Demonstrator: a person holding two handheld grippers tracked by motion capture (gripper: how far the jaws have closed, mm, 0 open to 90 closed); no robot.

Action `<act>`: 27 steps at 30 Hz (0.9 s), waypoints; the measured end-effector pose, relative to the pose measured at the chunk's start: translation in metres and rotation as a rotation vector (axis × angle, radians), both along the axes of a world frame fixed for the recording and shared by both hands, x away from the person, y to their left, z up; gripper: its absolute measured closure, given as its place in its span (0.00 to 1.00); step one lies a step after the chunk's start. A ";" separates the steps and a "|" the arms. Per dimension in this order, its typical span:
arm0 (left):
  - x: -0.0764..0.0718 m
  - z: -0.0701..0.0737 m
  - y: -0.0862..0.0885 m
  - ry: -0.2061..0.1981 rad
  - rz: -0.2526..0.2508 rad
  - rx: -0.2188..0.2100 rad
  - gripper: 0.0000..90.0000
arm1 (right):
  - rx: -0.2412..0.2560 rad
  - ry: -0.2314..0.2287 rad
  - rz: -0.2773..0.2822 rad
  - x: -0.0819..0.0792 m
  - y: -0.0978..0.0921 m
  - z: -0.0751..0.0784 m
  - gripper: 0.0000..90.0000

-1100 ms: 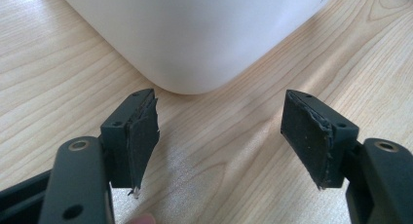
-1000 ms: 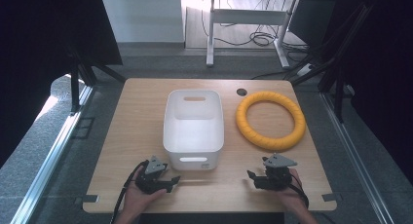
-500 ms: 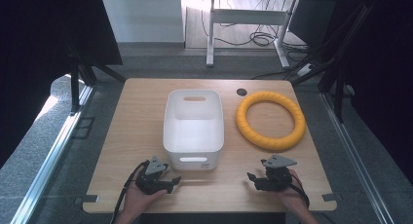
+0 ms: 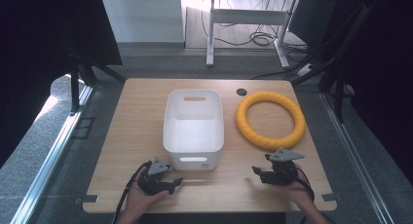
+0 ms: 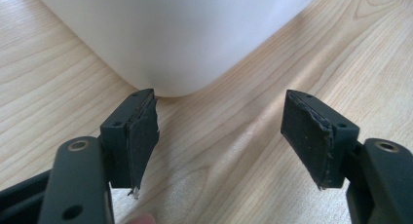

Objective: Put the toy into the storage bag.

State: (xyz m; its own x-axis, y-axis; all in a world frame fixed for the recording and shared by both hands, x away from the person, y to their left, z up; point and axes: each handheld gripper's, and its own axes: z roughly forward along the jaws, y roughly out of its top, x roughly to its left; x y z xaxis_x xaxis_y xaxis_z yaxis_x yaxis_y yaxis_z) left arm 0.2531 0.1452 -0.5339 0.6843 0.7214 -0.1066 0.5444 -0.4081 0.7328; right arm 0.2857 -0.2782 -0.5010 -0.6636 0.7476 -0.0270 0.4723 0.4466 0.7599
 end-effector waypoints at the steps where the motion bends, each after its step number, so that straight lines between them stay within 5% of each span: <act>1: 0.000 0.000 0.000 0.000 0.000 0.000 0.33 | 0.000 0.000 0.000 0.000 0.000 0.000 0.34; 13: -0.001 0.001 0.001 0.004 -0.010 -0.001 0.33 | -0.079 0.002 0.019 0.048 -0.005 0.031 0.37; 21: 0.000 0.000 0.000 0.008 -0.010 -0.004 0.33 | -0.121 0.108 0.062 0.091 -0.004 0.031 0.34; 27: 0.000 0.000 0.001 0.011 -0.009 -0.005 0.33 | -0.141 0.147 0.064 0.110 0.000 0.028 0.33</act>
